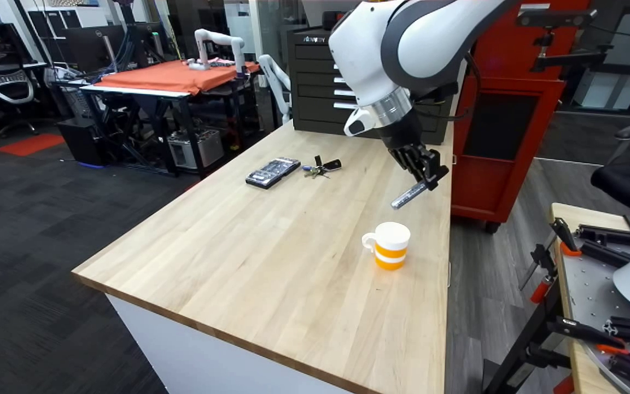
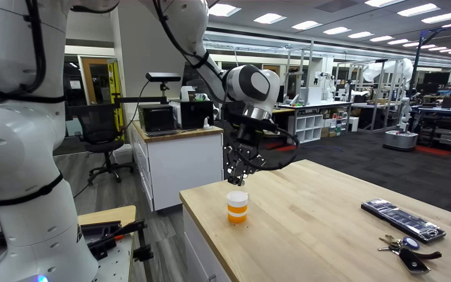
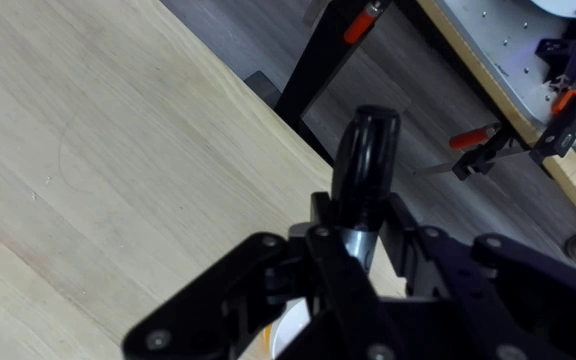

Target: Put the black marker inside the white and orange cup

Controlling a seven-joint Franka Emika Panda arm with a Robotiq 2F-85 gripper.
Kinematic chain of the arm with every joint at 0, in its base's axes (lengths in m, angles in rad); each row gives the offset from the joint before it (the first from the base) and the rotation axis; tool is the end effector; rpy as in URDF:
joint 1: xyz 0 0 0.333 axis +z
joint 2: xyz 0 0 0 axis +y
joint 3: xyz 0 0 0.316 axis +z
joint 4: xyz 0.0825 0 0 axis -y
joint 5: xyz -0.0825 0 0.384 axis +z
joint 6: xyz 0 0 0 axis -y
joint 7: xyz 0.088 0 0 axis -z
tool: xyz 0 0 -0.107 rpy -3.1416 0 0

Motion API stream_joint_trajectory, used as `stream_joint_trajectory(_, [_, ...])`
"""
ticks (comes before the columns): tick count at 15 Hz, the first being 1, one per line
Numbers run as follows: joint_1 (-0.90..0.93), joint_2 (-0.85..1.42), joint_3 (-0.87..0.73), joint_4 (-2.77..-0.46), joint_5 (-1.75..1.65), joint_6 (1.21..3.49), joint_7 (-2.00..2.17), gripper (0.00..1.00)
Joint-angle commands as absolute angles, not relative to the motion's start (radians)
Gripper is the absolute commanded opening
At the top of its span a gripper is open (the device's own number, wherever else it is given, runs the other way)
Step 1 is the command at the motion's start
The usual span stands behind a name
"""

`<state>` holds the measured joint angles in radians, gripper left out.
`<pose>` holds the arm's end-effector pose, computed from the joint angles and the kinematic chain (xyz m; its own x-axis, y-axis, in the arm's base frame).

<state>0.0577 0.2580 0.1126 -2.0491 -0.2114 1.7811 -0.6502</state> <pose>0.5196 0.0704 0.2858 0.4868 0.7315 -0.4774 0.7490 -0.6307 -0.2027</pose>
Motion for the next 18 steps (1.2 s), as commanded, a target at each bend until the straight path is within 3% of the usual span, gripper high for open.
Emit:
stream_joint_trajectory(1, [0.090, 0.363, 0.124, -1.920, -0.290, 1.652, -0.656, 0.07])
stream_joint_trajectory(18, [0.177, 0.734, 0.151, -1.528, -0.468, 1.332, -0.753, 0.07])
